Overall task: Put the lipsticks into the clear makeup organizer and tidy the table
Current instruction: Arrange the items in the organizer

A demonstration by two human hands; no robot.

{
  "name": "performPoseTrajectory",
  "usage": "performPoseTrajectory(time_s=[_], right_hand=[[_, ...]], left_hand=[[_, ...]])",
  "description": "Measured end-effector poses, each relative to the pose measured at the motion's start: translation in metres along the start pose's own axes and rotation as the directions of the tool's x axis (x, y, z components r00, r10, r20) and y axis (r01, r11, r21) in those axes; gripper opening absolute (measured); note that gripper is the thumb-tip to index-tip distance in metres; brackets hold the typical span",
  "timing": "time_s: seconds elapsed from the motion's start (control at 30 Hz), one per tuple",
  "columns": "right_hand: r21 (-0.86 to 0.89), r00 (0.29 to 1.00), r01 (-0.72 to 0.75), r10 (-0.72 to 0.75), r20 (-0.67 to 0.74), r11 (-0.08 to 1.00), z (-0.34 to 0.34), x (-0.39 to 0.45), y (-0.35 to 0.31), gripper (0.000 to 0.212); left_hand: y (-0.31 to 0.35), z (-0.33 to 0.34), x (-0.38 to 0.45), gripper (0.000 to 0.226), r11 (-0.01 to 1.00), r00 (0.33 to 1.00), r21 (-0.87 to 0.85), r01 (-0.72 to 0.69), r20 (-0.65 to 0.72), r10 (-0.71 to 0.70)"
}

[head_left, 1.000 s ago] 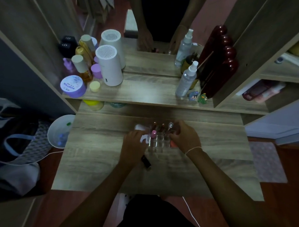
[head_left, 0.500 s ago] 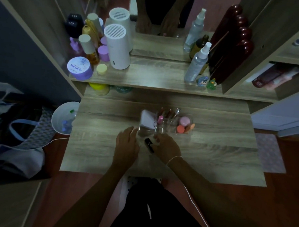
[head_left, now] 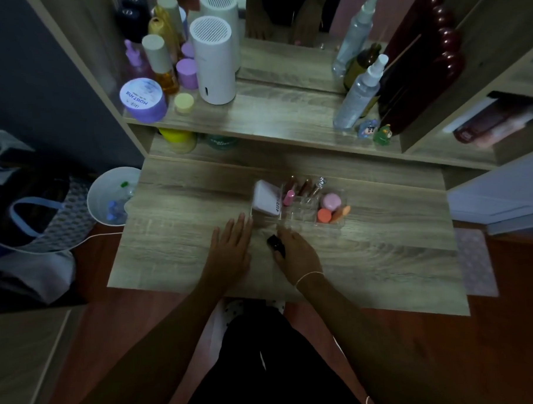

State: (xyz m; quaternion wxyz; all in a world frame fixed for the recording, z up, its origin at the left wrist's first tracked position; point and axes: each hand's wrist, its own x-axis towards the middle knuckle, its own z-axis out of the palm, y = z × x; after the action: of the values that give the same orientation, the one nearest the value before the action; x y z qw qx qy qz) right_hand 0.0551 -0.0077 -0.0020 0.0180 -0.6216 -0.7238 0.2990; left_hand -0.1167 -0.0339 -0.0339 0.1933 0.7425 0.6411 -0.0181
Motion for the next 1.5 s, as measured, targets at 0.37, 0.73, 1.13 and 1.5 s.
performPoseTrajectory(time_s=[0.37, 0.73, 1.13, 1.5], right_hand=[[0.319, 0.924, -0.126, 0.228, -0.306, 0.939, -0.037, 0.001, 0.016, 0.021], [0.407, 0.862, -0.048, 0.243, -0.444, 0.912, -0.054, 0.037, 0.002, 0.021], [0.438, 0.828, -0.045, 0.279, -0.487, 0.898, -0.044, 0.044, 0.0, 0.02], [0.43, 0.827, -0.115, 0.326, -0.458, 0.895, -0.037, 0.047, 0.0, 0.026]], left_hand=[[0.0, -0.003, 0.005, 0.066, 0.999, 0.999, 0.049, 0.024, -0.039, -0.022], [0.002, -0.002, 0.007, 0.064, 1.0, 0.996, 0.019, 0.024, -0.082, -0.022], [0.004, 0.008, 0.008, 0.078, 0.998, 0.993, -0.032, 0.046, -0.11, -0.049], [0.007, 0.005, 0.006, 0.079, 0.997, 0.993, -0.056, 0.053, -0.103, -0.059]])
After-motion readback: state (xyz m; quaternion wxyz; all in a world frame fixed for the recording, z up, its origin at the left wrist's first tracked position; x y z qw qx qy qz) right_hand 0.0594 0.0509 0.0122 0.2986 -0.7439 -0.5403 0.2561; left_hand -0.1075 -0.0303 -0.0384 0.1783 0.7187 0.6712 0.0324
